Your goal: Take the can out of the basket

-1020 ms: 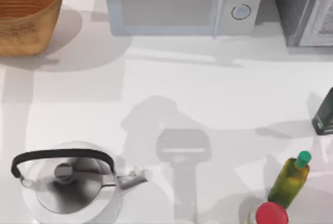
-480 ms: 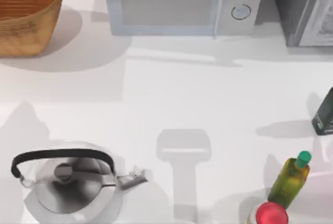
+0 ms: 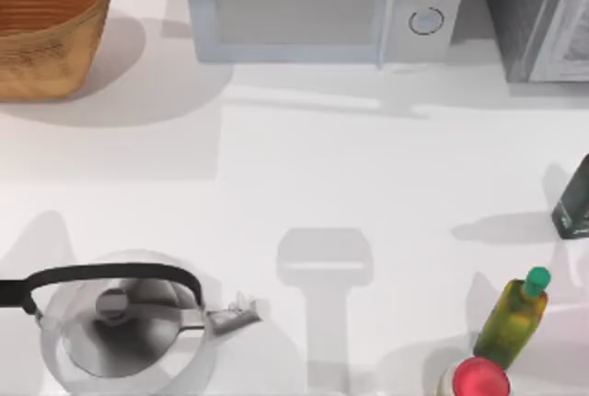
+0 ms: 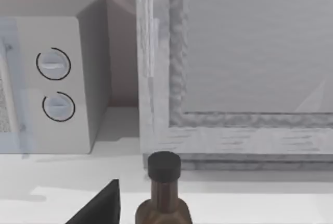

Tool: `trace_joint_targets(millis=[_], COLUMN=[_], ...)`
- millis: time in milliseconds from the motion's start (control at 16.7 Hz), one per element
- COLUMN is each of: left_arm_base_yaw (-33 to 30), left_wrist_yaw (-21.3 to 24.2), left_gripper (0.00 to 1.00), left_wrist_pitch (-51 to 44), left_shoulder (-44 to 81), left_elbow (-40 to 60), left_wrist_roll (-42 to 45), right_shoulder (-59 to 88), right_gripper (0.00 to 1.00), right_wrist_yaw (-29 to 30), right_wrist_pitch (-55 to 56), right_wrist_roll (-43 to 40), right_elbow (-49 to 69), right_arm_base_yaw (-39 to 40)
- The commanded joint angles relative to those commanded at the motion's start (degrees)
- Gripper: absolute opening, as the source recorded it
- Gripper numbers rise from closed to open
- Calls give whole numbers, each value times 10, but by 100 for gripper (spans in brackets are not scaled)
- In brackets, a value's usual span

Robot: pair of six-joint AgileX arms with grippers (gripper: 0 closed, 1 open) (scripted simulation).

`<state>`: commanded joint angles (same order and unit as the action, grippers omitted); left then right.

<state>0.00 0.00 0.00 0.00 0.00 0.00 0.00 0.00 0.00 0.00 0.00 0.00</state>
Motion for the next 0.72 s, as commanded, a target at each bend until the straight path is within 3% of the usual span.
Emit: trace_joint_targets(millis=[420, 720], left_arm_base_yaw=[3, 5], left_wrist_yaw=[3, 69], left_gripper=[0, 0], left_wrist_pitch=[1, 52], left_shoulder=[8, 119], left_elbow=[3, 63], left_wrist_roll=[1, 0], right_shoulder=[0, 0], right_gripper=[100, 100], right_wrist_yaw=[0, 0], right_wrist_pitch=[0, 0], right_wrist_roll=[0, 0], right_elbow=[0, 0], right_arm_base_yaw=[0, 0])
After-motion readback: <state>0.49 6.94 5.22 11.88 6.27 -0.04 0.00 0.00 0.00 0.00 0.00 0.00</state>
